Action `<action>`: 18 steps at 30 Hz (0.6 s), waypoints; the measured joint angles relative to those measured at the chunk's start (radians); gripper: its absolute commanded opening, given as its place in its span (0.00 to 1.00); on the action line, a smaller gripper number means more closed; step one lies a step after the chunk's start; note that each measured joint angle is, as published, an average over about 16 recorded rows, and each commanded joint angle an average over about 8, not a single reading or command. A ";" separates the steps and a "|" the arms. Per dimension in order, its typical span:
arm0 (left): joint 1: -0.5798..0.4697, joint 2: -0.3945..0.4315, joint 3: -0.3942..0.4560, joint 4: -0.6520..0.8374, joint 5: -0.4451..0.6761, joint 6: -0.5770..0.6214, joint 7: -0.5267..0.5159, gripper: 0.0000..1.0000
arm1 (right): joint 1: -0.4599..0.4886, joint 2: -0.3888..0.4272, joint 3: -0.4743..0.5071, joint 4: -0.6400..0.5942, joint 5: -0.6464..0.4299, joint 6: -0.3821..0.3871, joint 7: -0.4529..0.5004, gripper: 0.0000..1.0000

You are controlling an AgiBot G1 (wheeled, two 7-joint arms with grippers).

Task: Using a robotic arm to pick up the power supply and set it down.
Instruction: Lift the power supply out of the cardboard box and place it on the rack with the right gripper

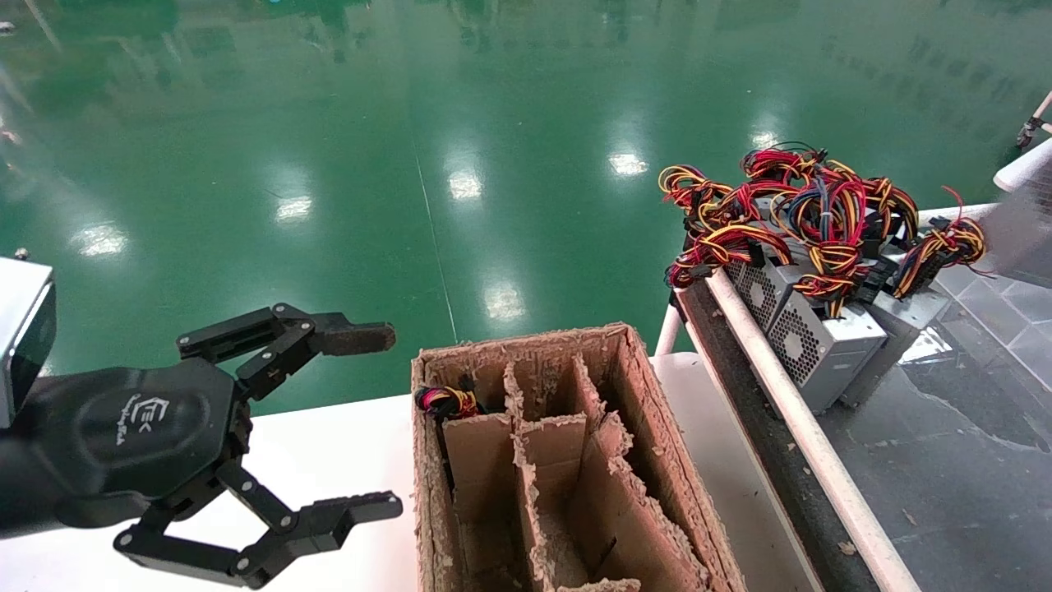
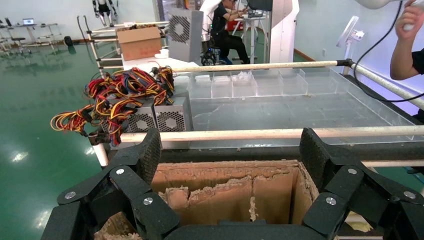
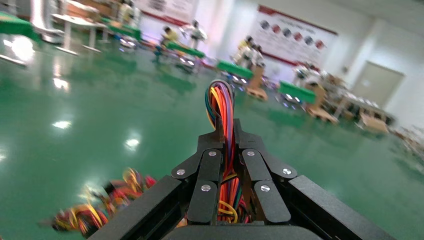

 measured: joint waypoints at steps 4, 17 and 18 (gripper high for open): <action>0.000 0.000 0.000 0.000 0.000 0.000 0.000 1.00 | -0.033 0.025 0.006 -0.068 -0.002 0.001 -0.038 0.00; 0.000 0.000 0.000 0.000 0.000 0.000 0.000 1.00 | -0.091 -0.048 -0.017 -0.254 -0.040 0.047 -0.138 0.00; 0.000 0.000 0.000 0.000 0.000 0.000 0.000 1.00 | -0.087 -0.058 -0.020 -0.265 -0.045 0.052 -0.142 0.00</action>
